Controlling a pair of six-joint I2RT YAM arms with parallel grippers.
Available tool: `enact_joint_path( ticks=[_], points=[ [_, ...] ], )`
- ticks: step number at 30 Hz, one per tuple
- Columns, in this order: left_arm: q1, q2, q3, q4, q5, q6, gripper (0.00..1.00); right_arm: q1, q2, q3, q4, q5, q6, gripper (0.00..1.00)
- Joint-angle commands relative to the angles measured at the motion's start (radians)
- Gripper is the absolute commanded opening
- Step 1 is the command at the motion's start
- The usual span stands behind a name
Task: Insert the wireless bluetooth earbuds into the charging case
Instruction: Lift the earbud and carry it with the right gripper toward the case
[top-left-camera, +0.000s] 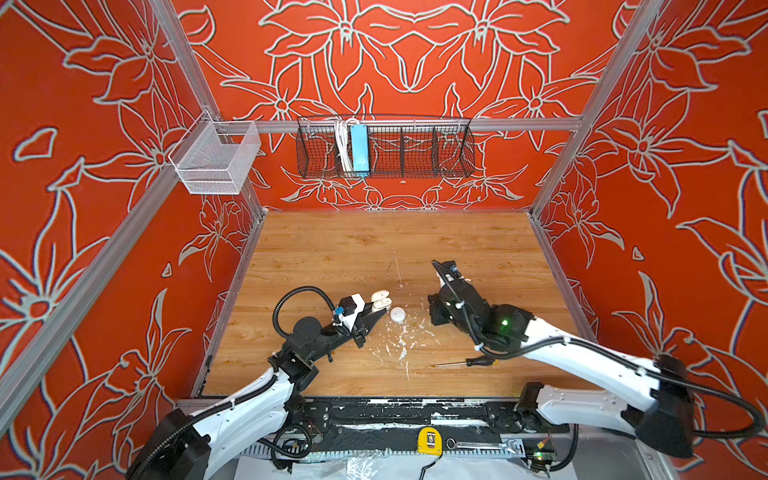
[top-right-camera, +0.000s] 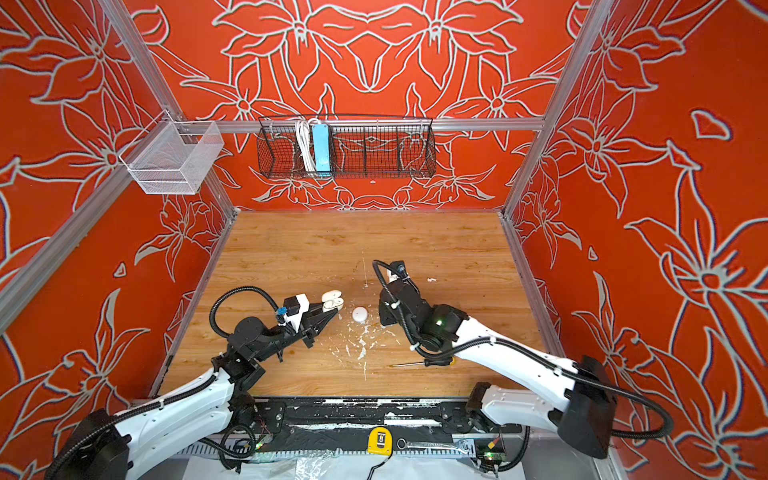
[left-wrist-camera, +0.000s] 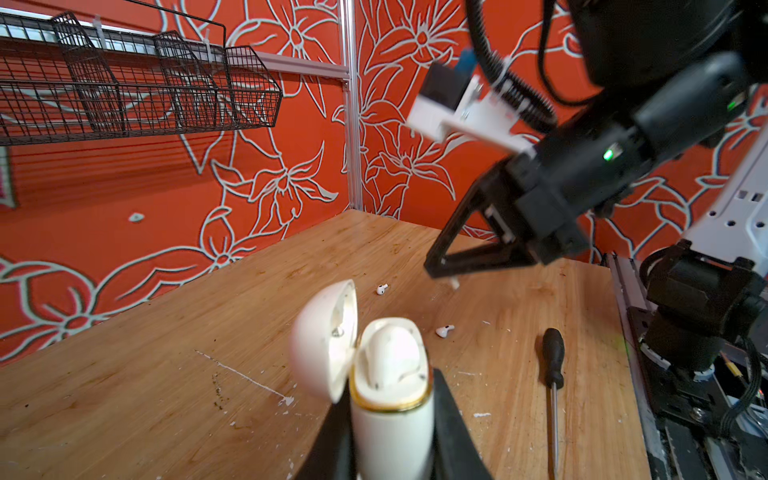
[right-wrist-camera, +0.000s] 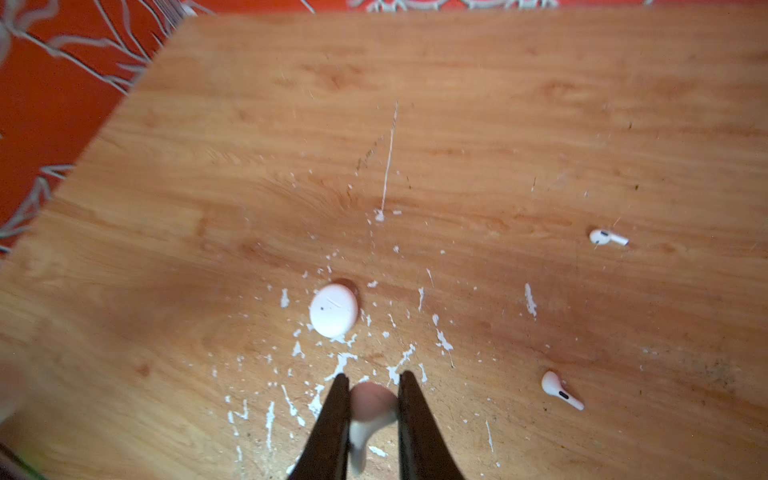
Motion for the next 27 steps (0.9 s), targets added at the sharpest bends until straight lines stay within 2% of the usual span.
enact_joint_path(
  ticks=[1,5,8,9,11,16,20,24,27],
  points=[
    [-0.002,0.001,0.01,0.04,0.002,-0.003,0.0,0.039,-0.063,-0.015,0.037,0.099,-0.044,0.09],
    [-0.003,-0.033,0.004,0.053,-0.018,-0.039,0.0,0.068,-0.13,-0.024,0.075,0.098,-0.04,0.09],
    [-0.009,-0.02,0.026,0.086,-0.174,-0.131,0.0,0.081,-0.177,-0.019,0.1,0.076,-0.047,0.09],
    [-0.009,-0.01,0.061,0.052,-0.229,-0.168,0.0,0.082,-0.188,-0.014,0.099,0.075,-0.046,0.09],
    [-0.009,0.003,0.131,-0.036,-0.267,-0.188,0.0,0.082,-0.204,-0.019,0.115,0.062,-0.052,0.09],
    [-0.009,0.075,0.095,0.128,-0.16,-0.111,0.0,0.082,-0.226,-0.033,0.179,0.069,-0.111,0.09],
    [-0.009,0.091,0.06,0.145,-0.067,-0.053,0.0,0.082,-0.243,-0.022,0.245,0.125,-0.179,0.09],
    [-0.01,0.063,0.043,0.187,0.019,-0.058,0.0,0.082,-0.285,-0.06,0.393,0.137,-0.255,0.09],
    [-0.024,0.04,0.05,0.174,0.029,-0.078,0.0,0.082,-0.302,-0.073,0.391,0.118,-0.279,0.09]
  ],
)
